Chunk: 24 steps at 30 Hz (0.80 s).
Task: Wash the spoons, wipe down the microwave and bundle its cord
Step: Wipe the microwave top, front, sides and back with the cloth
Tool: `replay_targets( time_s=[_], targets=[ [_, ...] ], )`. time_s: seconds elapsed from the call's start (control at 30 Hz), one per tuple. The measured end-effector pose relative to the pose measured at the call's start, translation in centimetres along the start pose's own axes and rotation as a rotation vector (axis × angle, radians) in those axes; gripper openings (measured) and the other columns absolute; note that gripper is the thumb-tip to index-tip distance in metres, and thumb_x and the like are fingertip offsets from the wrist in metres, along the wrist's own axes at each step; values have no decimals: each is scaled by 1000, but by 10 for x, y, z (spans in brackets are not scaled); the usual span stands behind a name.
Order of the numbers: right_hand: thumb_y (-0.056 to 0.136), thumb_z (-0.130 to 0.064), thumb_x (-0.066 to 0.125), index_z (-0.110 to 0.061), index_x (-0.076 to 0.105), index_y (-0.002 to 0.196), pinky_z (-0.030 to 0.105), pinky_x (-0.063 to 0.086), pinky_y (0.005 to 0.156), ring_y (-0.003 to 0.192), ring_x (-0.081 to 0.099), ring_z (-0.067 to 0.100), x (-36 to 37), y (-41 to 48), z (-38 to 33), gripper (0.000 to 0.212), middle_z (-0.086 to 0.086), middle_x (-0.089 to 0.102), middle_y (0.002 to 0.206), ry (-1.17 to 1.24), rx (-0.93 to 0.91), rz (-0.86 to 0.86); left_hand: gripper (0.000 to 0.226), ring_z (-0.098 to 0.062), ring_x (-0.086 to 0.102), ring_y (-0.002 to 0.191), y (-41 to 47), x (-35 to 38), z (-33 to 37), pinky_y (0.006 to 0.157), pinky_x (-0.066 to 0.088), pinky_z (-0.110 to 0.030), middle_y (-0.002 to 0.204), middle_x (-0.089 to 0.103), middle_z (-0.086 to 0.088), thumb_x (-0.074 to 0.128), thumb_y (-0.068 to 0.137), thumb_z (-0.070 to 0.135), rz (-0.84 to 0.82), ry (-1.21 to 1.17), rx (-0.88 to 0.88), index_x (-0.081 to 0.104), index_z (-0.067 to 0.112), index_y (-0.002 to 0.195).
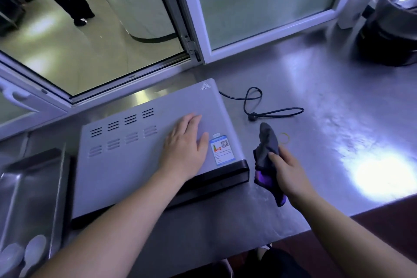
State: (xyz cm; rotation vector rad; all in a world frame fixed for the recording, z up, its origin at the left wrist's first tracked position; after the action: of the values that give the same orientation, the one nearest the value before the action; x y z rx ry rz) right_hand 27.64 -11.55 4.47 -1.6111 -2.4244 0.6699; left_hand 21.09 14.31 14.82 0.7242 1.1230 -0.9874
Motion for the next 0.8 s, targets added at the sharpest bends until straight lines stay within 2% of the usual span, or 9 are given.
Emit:
replay_targets(
  time_s=[0.13, 0.27, 0.43, 0.57, 0.67, 0.73, 0.8],
  targets=[
    [103, -25, 49, -36, 67, 109, 36, 50, 91, 100, 66, 14, -2, 4, 8, 22, -8, 72, 103, 10, -3, -38, 68, -21, 34, 149, 26, 15, 23, 117, 32, -43, 162, 35, 2, 29, 95, 51, 2, 12, 16, 43, 19, 153],
    [103, -28, 49, -38, 64, 105, 35, 50, 87, 96, 66, 10, -2, 11, 18, 19, -14, 71, 96, -19, 5, -53, 62, -21, 24, 156, 34, 27, 25, 122, 25, -43, 168, 27, 2, 35, 100, 44, 7, 38, -27, 36, 20, 158],
    [103, -30, 47, -41, 62, 111, 30, 50, 89, 98, 65, 3, 7, 20, 44, 20, -18, 71, 99, -54, 70, -85, 63, -17, 24, 156, 32, 26, 24, 123, 24, -42, 168, 29, 6, 36, 99, 47, 49, 50, -41, 38, 23, 158],
    [103, -29, 44, -41, 59, 106, 27, 46, 80, 96, 64, 10, 26, 33, 67, 19, -15, 70, 96, -141, 145, -152, 63, -15, 26, 155, 32, 26, 25, 123, 25, -41, 167, 32, 7, 36, 99, 49, 65, 55, -39, 40, 24, 156],
    [104, -26, 43, -40, 60, 114, 26, 45, 77, 97, 63, 16, 41, 44, 80, 25, -11, 69, 104, -152, 217, -202, 63, -14, 25, 155, 33, 26, 25, 123, 24, -40, 166, 32, 8, 37, 98, 49, 70, 55, -40, 40, 25, 157],
    [103, -21, 42, -30, 65, 112, 21, 50, 63, 76, 58, 20, 53, 46, 83, 26, -1, 64, 92, -9, 319, -234, 62, -13, 25, 155, 33, 27, 25, 123, 24, -40, 166, 33, 8, 39, 99, 47, 71, 57, -42, 40, 25, 157],
    [101, -17, 42, -25, 70, 111, 21, 46, 51, 65, 46, 22, 60, 43, 79, 30, 5, 56, 82, 155, 418, -250, 62, -13, 25, 155, 33, 27, 25, 123, 24, -40, 166, 33, 8, 38, 99, 47, 71, 62, -41, 40, 25, 157]
  ],
)
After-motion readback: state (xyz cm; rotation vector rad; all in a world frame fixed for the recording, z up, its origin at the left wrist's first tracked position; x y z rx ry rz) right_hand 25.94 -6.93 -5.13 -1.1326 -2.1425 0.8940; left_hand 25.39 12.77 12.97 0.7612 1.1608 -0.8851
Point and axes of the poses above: each hand's wrist, its own y-axis towards the middle knuckle, its own x-axis out of the palm, z = x × y, the point moved 8 cm from there along y, towards the middle knuckle
